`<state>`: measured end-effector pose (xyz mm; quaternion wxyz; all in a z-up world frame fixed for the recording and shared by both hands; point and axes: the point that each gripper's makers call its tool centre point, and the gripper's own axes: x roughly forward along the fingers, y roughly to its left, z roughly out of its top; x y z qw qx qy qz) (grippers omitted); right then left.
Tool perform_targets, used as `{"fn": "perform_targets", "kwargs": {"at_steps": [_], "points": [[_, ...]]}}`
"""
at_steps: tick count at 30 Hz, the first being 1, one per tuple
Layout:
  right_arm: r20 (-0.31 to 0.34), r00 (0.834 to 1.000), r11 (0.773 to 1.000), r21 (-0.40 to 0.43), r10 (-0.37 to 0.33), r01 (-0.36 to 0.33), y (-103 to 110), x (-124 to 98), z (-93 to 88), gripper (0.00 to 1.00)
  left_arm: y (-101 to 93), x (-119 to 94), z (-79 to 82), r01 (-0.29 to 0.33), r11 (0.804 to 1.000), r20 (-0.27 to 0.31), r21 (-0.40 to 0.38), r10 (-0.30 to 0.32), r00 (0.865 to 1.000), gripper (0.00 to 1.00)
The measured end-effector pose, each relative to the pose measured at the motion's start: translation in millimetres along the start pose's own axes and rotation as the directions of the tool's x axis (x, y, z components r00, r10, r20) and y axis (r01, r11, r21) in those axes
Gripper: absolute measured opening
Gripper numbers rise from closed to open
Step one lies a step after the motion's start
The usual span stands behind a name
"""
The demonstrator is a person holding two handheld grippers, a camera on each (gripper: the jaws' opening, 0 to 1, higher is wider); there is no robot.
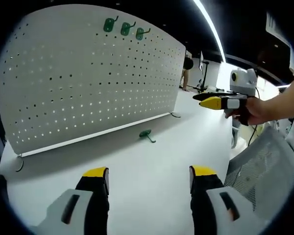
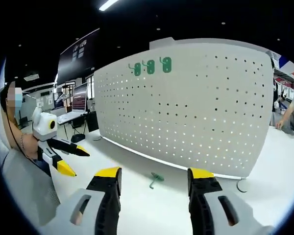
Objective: Insert the hook assembly into the mounting plate slot until the hook locks in place.
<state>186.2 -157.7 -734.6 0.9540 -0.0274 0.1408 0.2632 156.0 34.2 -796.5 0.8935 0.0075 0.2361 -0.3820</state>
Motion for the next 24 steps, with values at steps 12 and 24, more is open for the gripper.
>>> {"fn": "perform_targets", "kwargs": {"at_steps": [12, 24], "points": [[-0.033, 0.999, 1.0, 0.026, 0.01, -0.009, 3.2, -9.4, -16.9, 0.55, -0.2, 0.2, 0.9, 0.001, 1.0, 0.006, -0.006, -0.001, 1.0, 0.69], [-0.057, 0.998, 0.999, 0.05, 0.019, -0.016, 4.6, -15.8, -28.0, 0.55, 1.1, 0.4, 1.1, -0.001, 1.0, 0.006, -0.01, 0.001, 1.0, 0.69]]}}
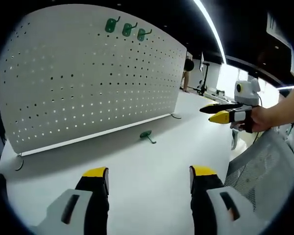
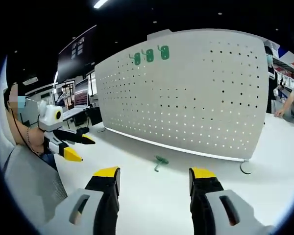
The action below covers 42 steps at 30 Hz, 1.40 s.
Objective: Insert the hook assembly into the mounting plate slot until the hook locks in place.
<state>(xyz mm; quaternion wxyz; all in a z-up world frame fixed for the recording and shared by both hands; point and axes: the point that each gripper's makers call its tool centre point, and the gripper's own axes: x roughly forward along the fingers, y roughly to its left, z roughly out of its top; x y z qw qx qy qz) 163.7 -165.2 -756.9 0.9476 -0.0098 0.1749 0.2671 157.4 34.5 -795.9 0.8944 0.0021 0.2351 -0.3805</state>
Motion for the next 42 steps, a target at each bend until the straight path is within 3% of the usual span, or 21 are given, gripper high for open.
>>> {"fn": "perform_targets", "kwargs": {"at_steps": [42], "points": [[-0.078, 0.997, 0.999, 0.04, 0.026, -0.023, 5.3, 2.4, -19.5, 0.56, 2.5, -0.8, -1.4, -0.007, 1.0, -0.005, -0.012, 0.007, 1.0, 0.68]]}}
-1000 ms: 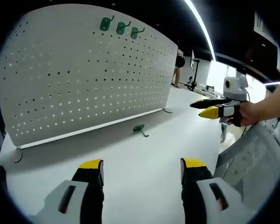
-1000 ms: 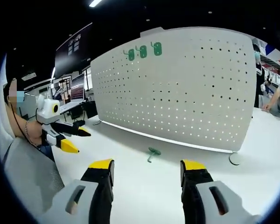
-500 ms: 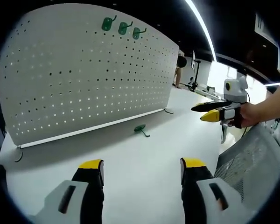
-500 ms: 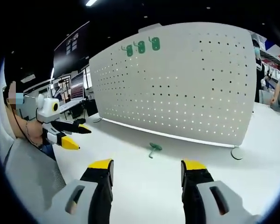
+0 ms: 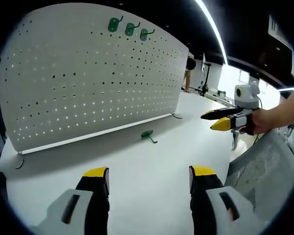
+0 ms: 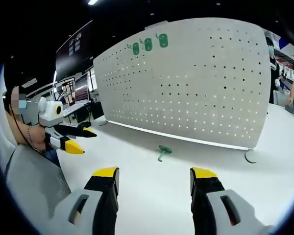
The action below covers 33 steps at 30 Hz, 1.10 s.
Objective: Insert the hook assembly into the mounting plate slot until the hook locks in place.
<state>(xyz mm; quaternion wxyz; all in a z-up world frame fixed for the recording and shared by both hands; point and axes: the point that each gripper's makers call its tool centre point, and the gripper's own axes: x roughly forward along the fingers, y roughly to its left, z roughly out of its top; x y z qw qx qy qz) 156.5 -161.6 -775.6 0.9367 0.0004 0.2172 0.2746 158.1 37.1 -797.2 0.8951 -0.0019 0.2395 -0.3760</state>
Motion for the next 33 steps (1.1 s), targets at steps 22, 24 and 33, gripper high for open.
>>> {"fn": "perform_targets", "kwargs": {"at_steps": [22, 24, 33], "points": [[0.001, 1.0, 1.0, 0.005, -0.002, 0.002, -1.1, 1.0, -0.5, 0.56, 11.0, 23.5, 31.7, 0.073, 0.985, -0.053, 0.154, -0.066, 0.996, 0.67], [0.002, 1.0, 1.0, 0.005, -0.005, 0.005, -1.3, 0.1, 0.2, 0.56, 12.8, 25.9, 33.1, 0.093, 0.977, -0.072, 0.193, -0.08, 0.994, 0.66], [-0.001, 1.0, 1.0, 0.005, -0.01, 0.01, -2.2, -1.2, -0.1, 0.56, 19.6, 39.8, 40.1, 0.178, 0.945, -0.15, 0.276, -0.14, 0.979, 0.67]]}}
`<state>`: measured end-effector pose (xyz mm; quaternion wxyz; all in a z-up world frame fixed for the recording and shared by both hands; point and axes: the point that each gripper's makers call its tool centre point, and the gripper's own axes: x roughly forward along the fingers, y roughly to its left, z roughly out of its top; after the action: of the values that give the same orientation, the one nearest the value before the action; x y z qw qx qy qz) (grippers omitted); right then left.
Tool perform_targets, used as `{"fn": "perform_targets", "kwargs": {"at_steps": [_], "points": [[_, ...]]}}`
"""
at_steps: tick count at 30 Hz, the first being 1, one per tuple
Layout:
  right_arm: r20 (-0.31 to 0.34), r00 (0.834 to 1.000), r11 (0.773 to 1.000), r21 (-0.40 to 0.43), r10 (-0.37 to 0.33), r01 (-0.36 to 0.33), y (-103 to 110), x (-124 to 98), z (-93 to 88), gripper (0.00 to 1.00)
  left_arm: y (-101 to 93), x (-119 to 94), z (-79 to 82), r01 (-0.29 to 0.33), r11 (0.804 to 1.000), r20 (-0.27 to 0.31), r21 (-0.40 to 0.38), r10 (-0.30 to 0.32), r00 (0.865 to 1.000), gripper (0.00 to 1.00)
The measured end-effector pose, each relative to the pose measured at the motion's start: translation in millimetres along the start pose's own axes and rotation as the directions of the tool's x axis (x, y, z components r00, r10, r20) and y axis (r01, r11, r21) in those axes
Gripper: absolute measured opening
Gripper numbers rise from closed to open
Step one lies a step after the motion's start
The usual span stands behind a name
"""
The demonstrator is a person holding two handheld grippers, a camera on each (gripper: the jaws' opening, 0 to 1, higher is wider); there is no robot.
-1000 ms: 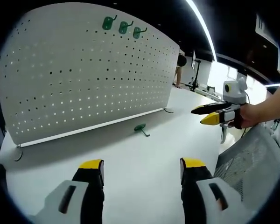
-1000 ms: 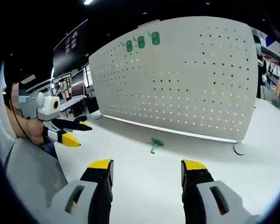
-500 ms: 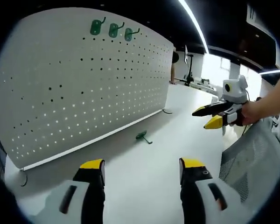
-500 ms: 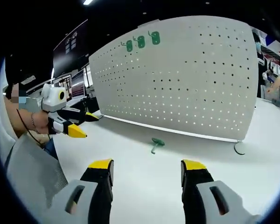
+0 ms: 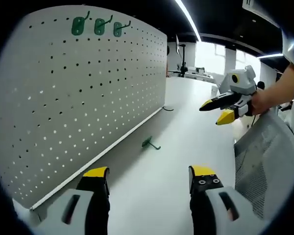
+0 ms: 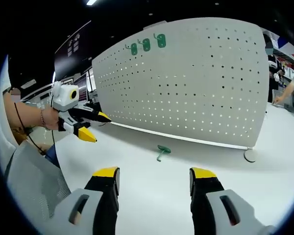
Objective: Insert the hook assembly into the mounting plate slot until the hook locks in place.
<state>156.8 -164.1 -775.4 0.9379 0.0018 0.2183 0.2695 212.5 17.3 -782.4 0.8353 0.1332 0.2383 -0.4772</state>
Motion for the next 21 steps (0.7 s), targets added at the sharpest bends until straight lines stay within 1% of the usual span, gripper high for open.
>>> {"fn": "perform_targets", "kwargs": {"at_steps": [1, 5, 6, 11, 14, 21], "points": [[0.0, 1.0, 1.0, 0.0, 0.001, -0.001, 0.3, 0.0, 0.1, 0.56, 1.8, 1.9, 1.2, 0.006, 1.0, -0.005, 0.014, -0.005, 1.0, 0.68], [-0.006, 1.0, 1.0, -0.009, 0.008, -0.008, 1.2, 0.3, -1.2, 0.56, 2.1, 7.4, 2.9, 0.032, 0.999, -0.026, 0.026, -0.032, 0.999, 0.67], [-0.005, 1.0, 1.0, -0.007, 0.007, -0.007, 1.3, 0.1, -0.9, 0.57, 1.3, 9.8, 1.7, 0.041, 0.998, -0.042, 0.041, -0.04, 0.998, 0.67], [0.003, 1.0, 1.0, 0.006, 0.014, -0.014, 0.6, -1.4, 0.7, 0.58, 3.1, 19.1, 2.9, 0.064, 0.996, -0.065, 0.061, -0.06, 0.996, 0.68], [-0.006, 1.0, 1.0, 0.001, 0.016, -0.016, -0.8, -3.2, -0.2, 0.58, 3.6, 24.7, 3.4, 0.078, 0.993, -0.087, 0.092, -0.07, 0.994, 0.68], [-0.025, 0.999, 0.999, -0.011, 0.032, -0.032, -0.2, -7.4, -4.8, 0.58, 7.7, 35.1, 8.4, 0.103, 0.987, -0.111, 0.124, -0.09, 0.99, 0.68]]}}
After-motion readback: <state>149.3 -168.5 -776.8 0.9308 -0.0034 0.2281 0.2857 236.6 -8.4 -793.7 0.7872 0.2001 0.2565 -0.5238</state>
